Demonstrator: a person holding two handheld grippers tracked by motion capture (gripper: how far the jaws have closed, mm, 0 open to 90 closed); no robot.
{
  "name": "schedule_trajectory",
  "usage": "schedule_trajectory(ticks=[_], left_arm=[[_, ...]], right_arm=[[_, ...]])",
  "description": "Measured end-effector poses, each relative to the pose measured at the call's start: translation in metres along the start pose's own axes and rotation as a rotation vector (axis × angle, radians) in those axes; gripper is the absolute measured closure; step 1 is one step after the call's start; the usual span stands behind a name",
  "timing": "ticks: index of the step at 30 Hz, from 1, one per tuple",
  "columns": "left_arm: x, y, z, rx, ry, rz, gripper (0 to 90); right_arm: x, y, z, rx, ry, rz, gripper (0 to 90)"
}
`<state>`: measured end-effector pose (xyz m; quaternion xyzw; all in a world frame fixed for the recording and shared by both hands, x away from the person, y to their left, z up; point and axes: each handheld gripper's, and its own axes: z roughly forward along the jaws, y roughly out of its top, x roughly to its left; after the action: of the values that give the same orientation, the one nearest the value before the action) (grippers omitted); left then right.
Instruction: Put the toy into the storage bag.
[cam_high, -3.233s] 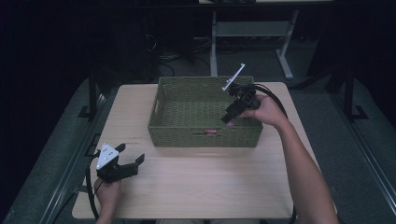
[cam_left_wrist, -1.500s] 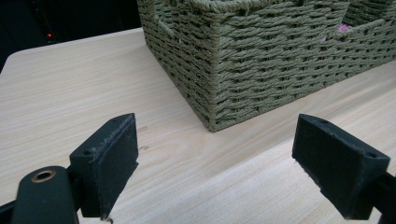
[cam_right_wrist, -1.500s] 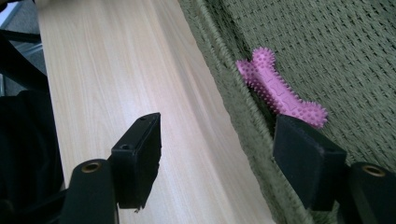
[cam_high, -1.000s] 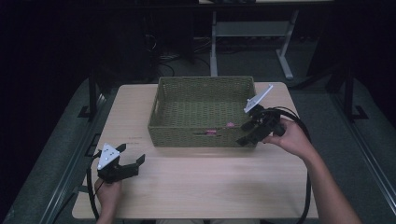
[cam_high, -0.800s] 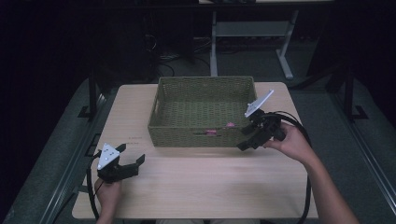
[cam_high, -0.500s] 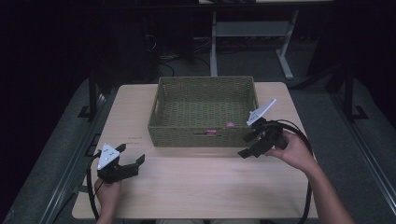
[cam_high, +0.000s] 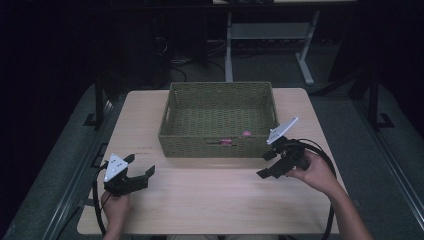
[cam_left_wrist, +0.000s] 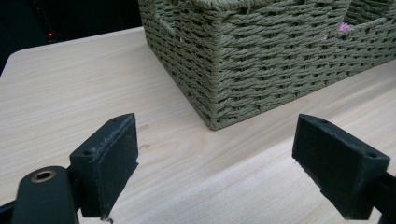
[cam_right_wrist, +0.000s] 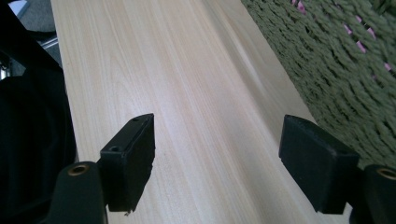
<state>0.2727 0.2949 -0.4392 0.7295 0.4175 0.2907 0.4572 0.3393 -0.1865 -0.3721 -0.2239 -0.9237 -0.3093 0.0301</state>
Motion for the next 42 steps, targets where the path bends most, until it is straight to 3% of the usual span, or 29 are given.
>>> schedule_trajectory(ticks=[42], left_arm=[[-0.001, 0.0, 0.0, 0.004, -0.001, 0.007, 13.9]], right_arm=[[0.023, -0.07, 0.014, -0.043, -0.048, 0.086, 26.1]])
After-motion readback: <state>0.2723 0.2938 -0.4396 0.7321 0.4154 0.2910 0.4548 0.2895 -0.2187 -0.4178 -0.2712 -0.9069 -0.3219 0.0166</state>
